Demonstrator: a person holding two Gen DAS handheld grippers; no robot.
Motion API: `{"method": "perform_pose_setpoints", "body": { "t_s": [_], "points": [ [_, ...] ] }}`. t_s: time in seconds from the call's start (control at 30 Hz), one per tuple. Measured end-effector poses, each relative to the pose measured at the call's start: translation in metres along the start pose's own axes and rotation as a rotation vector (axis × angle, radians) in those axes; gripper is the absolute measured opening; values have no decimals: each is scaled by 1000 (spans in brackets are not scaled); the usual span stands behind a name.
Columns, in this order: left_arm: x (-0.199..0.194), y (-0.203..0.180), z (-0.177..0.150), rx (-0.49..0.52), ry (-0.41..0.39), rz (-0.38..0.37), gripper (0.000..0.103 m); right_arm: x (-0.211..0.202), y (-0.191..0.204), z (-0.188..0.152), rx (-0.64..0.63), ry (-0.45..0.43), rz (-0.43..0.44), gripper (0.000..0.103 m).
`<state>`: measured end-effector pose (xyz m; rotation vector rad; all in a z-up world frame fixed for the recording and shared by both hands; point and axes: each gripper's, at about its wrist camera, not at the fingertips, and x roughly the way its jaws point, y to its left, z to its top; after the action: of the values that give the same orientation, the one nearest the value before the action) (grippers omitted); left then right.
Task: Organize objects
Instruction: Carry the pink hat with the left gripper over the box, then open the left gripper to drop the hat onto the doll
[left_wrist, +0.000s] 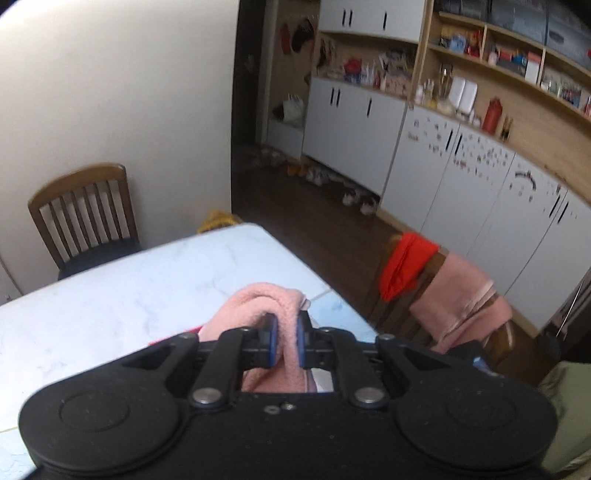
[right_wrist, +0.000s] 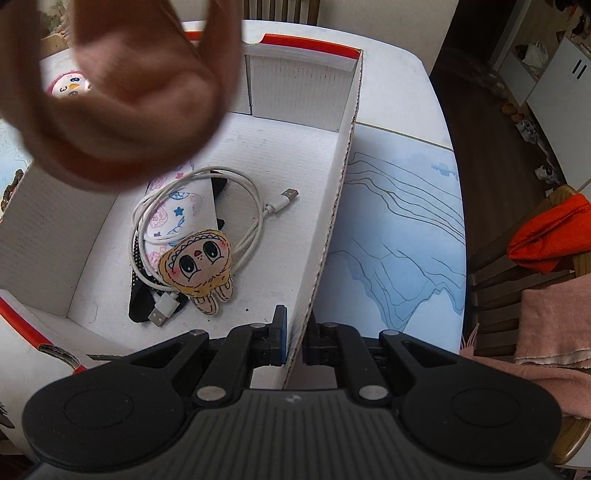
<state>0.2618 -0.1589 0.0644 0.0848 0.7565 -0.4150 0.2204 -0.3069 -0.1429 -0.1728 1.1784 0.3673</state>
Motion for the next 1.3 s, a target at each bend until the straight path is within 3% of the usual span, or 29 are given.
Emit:
{"method": "perform_pose_setpoints", "body": {
  "t_s": [0.3, 0.77, 1.07, 1.23, 1.3],
  "points": [
    [71, -5, -25, 14, 109, 4, 8, -1, 1, 0, -1, 0, 0, 7],
    [146, 12, -83, -18, 372, 48, 12, -2, 4, 0, -4, 1, -3, 7],
    [161, 18, -94, -38, 428, 46, 15, -1, 5, -1, -4, 10, -3, 7],
    [154, 17, -91, -44, 413, 51, 23, 0, 5, 0, -3, 11, -3, 7],
    [150, 19, -91, -54, 410, 53, 32, 0, 5, 0, -3, 11, -2, 7]
  ]
}}
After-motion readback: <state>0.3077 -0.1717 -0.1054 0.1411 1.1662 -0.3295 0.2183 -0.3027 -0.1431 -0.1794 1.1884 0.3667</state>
